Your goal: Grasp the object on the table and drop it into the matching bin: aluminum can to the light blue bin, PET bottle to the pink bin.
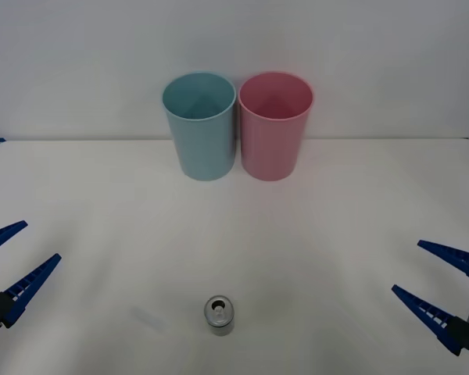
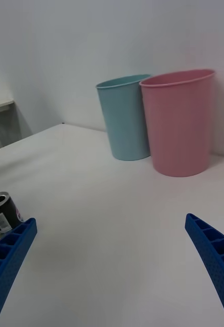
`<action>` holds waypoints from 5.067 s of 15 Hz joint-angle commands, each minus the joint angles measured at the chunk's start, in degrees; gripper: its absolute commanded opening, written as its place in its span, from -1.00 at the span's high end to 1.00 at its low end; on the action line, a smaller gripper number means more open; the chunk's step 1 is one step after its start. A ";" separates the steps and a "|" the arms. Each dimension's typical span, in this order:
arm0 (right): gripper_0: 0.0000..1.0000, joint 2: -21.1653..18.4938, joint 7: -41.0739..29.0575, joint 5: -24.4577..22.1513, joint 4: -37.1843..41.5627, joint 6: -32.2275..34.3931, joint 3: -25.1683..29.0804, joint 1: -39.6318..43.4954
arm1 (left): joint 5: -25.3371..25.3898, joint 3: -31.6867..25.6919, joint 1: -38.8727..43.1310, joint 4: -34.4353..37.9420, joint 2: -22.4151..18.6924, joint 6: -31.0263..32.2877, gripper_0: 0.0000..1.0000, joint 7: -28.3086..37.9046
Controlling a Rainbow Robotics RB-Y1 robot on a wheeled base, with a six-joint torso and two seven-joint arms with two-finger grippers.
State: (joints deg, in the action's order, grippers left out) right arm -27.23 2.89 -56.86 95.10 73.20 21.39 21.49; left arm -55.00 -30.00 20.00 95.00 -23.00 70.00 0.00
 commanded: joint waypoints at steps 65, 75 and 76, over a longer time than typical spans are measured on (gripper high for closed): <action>1.00 16.86 25.14 -19.42 -15.21 -21.79 -40.82 -15.07 | 0.00 0.00 0.00 0.00 0.00 0.00 -1.00 0.00; 1.00 10.44 23.30 -11.60 -7.48 -23.28 -42.75 -12.61 | 0.00 0.00 0.00 0.00 0.00 0.00 -1.00 0.00; 1.00 9.39 22.86 -10.64 -6.07 -23.81 -43.02 -12.08 | 0.00 0.00 0.00 0.00 0.00 0.00 -1.00 0.00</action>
State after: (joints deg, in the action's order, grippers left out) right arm -17.04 26.09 -68.25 87.95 49.81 -21.41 8.99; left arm -55.00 -30.00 20.00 95.00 -23.00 70.00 0.00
